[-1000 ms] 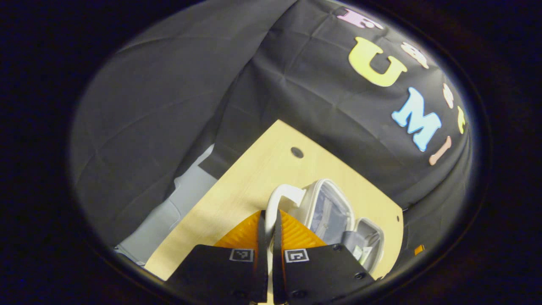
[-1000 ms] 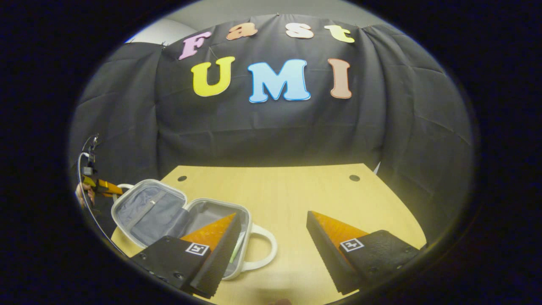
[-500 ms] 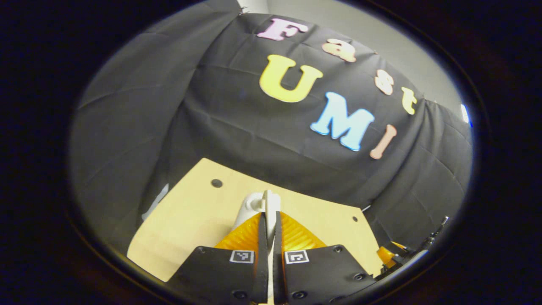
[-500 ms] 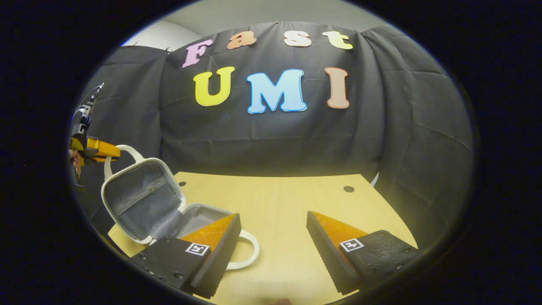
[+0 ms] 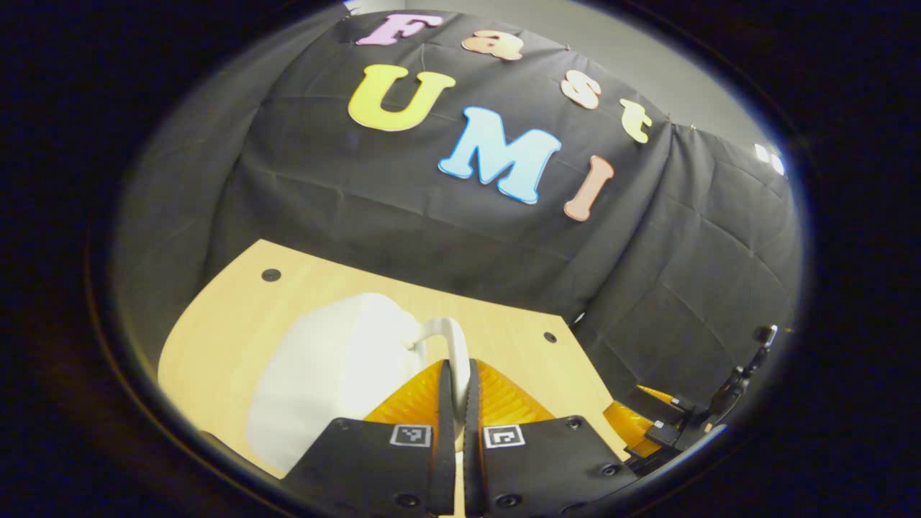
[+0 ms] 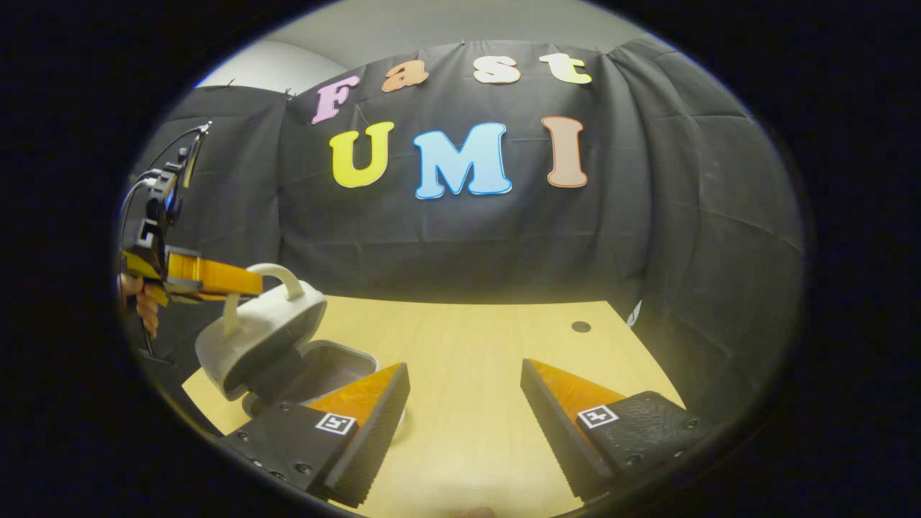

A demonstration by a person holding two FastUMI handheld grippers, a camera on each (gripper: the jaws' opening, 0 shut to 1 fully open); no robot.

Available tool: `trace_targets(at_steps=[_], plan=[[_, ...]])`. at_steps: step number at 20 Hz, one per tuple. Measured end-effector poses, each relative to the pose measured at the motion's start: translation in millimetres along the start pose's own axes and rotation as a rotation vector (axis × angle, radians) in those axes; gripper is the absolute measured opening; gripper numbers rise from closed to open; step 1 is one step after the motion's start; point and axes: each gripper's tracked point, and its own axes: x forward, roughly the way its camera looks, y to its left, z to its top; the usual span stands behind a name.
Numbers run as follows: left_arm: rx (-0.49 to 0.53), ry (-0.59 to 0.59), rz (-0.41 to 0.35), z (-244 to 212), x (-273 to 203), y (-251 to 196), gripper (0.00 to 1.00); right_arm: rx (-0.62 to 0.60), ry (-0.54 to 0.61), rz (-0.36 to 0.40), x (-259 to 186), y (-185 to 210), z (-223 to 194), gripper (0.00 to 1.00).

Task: First open the suitcase, pack the skin care products into it, and then close the suitcase.

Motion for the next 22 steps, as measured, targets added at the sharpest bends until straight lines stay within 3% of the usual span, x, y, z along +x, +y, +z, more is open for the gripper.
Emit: trace_targets(at_steps=[4, 6, 12, 13, 15, 17, 18, 19, 20, 22], plan=[[0.025, 0.063, 0.034, -65.6, 37.8, -28.7, 0.12, -0.003, 0.011, 0.027, -5.7, -25.8, -9.3, 0.89], [0.062, 0.081, 0.065, -92.8, 55.2, -34.5, 0.13, -0.006, 0.02, 0.033, -9.9, -36.0, -14.3, 0.95], [0.129, 0.191, 0.102, -162.7, 97.7, -36.6, 0.13, -0.009, 0.026, -0.014, -23.1, -58.8, -20.1, 0.95], [0.126, 0.21, 0.106, -171.0, 101.7, -36.9, 0.13, -0.005, 0.03, -0.02, -25.0, -59.8, -20.8, 0.89], [0.116, 0.222, 0.095, -176.3, 106.3, -37.2, 0.17, 0.003, 0.023, -0.033, -27.5, -61.2, -18.3, 0.95], [0.101, 0.191, 0.089, -171.0, 107.2, -38.9, 0.27, 0.015, 0.021, -0.056, -31.1, -64.2, -18.3, 0.89], [0.114, 0.164, 0.101, -162.4, 102.9, -38.5, 0.39, 0.02, 0.019, -0.063, -32.8, -63.9, -17.3, 0.89], [0.122, 0.137, 0.101, -154.8, 99.5, -38.7, 0.34, 0.022, 0.014, -0.073, -34.0, -64.2, -15.6, 0.89], [0.125, 0.116, 0.101, -148.0, 97.2, -39.4, 0.45, 0.02, 0.008, -0.084, -36.4, -64.8, -13.8, 0.95], [0.14, 0.057, 0.108, -129.3, 82.0, -43.2, 0.49, 0.015, -0.007, -0.101, -41.3, -63.3, -8.6, 0.95]])
